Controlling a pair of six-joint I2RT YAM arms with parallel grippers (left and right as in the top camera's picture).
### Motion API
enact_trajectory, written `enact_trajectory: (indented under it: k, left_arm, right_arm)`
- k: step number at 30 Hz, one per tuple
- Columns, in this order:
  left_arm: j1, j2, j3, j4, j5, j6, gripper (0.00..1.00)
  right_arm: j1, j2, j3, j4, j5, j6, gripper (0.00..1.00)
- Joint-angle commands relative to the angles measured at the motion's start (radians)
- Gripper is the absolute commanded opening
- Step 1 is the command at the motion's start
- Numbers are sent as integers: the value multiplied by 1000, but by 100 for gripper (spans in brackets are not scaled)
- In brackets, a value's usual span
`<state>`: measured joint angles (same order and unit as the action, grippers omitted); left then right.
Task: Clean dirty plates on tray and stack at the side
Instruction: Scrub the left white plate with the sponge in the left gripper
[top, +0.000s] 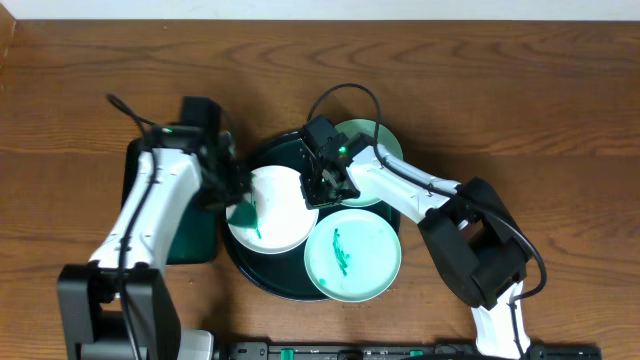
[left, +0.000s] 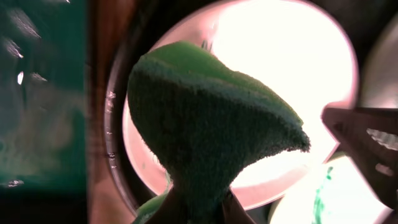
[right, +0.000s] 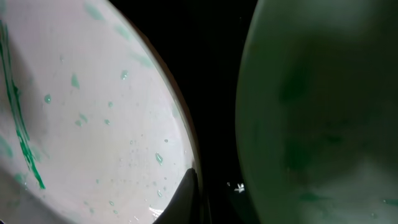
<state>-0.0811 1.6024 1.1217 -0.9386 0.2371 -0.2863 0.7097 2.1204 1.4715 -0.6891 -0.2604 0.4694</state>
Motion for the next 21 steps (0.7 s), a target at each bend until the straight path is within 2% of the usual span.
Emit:
enact_trajectory:
  k: [1, 7, 13, 16, 21]
  left_arm:
    - [-39, 14, -74, 51, -97, -132, 7]
    - [-64, 51, -179, 240, -189, -156, 7]
    - [-69, 159, -187, 366, -163, -107, 7]
    - [-73, 208, -187, 364, -60, -98, 7]
    - [-89, 217, -186, 389, 295, 43, 7]
  right_arm:
    - [-20, 27, 0, -22, 20, -10, 1]
    - [-22, 27, 0, -21, 20, -10, 1]
    - [-22, 27, 0, -21, 21, -10, 1]
    - [-22, 27, 0, -22, 24, -10, 2]
    - [-22, 27, 0, -20, 24, -10, 1]
